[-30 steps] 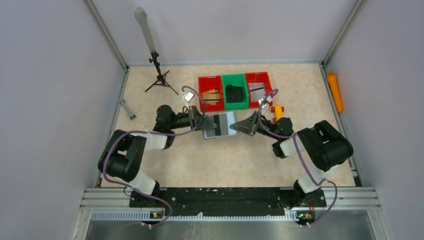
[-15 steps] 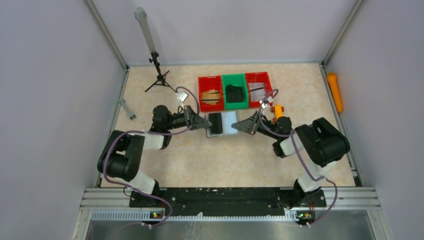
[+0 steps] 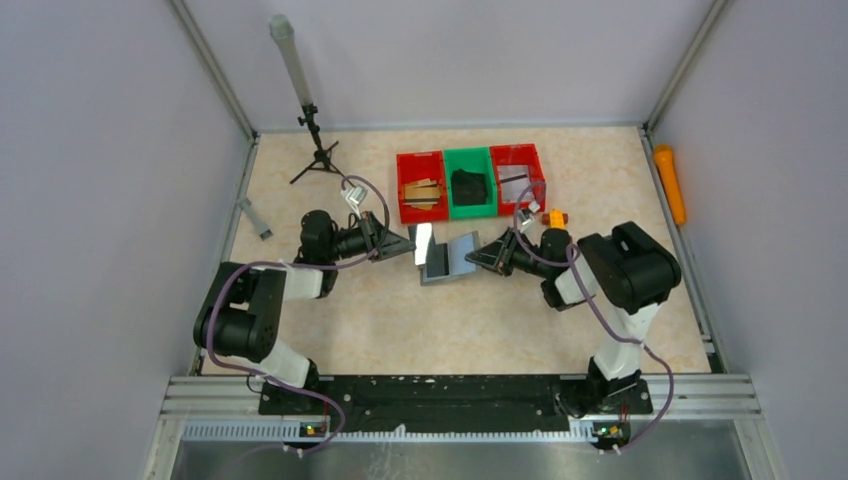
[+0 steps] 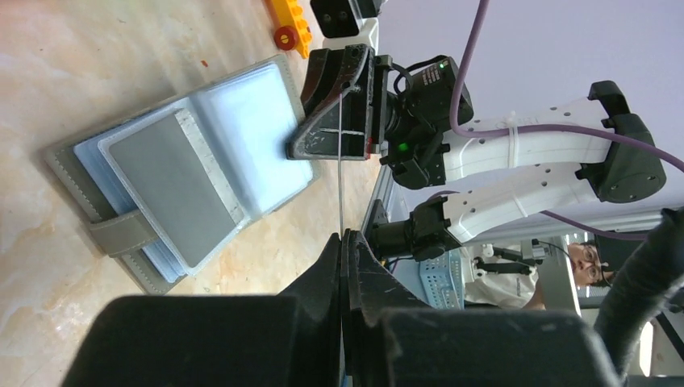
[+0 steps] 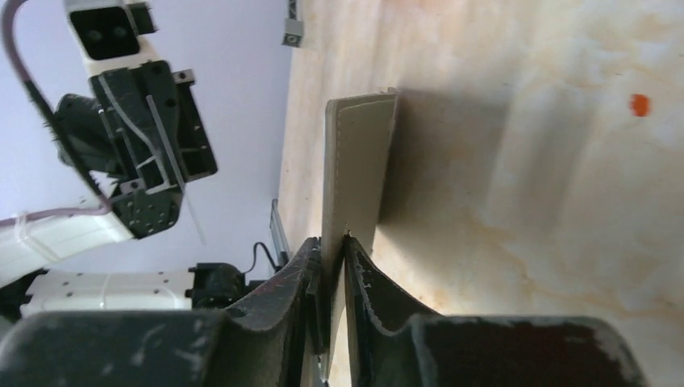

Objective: Take the credit cards out of the card holder
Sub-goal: Place the card holder at the center of the board, then place the credit card in the storage box.

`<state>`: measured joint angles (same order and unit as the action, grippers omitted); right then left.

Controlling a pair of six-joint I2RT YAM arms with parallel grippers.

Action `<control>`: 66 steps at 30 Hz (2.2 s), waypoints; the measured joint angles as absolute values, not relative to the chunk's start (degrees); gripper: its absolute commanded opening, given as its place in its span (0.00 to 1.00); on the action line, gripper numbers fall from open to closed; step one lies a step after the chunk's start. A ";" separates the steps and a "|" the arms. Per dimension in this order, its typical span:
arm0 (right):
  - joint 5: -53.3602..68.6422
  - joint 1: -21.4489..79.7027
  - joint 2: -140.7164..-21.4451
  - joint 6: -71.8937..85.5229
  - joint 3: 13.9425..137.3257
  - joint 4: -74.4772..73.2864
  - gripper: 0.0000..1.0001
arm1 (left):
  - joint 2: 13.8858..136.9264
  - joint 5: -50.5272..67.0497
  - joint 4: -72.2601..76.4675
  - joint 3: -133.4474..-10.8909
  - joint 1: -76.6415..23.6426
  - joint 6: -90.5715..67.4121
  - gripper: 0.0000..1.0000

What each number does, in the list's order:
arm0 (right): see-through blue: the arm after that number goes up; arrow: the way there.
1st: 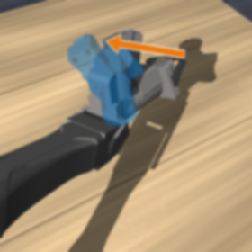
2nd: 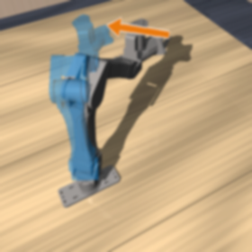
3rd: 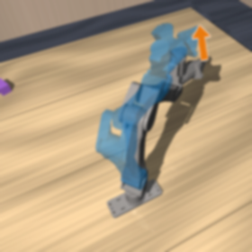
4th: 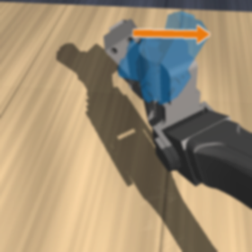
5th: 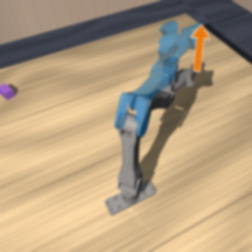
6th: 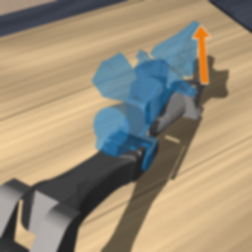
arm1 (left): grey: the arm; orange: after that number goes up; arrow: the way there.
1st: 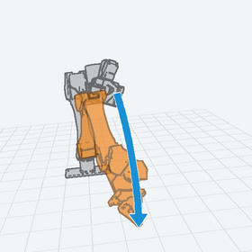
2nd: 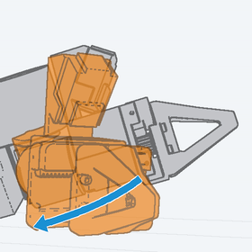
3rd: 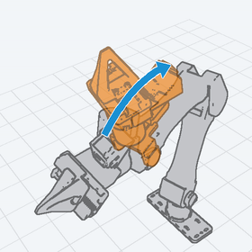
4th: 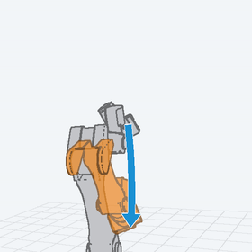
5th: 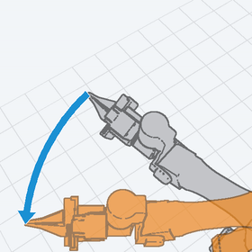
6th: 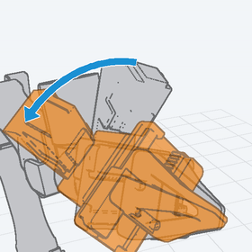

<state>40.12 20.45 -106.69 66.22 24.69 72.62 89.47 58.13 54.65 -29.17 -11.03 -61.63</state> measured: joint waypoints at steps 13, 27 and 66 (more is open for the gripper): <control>33.65 20.34 -103.68 57.82 26.94 51.24 0.64 | 87.26 56.18 48.27 -29.12 -11.03 -57.67 0.00; 23.40 19.77 -77.67 46.52 24.43 40.42 0.75 | 87.29 56.12 47.53 -29.12 -12.91 -56.88 0.00; 43.77 26.83 -93.08 54.89 25.32 67.59 0.00 | 89.30 58.83 47.88 -32.29 -20.10 -55.53 0.45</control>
<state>43.77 26.83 -93.08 54.89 25.32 67.59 89.30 58.83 47.88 -32.29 -20.10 -55.53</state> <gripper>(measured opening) 0.009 0.403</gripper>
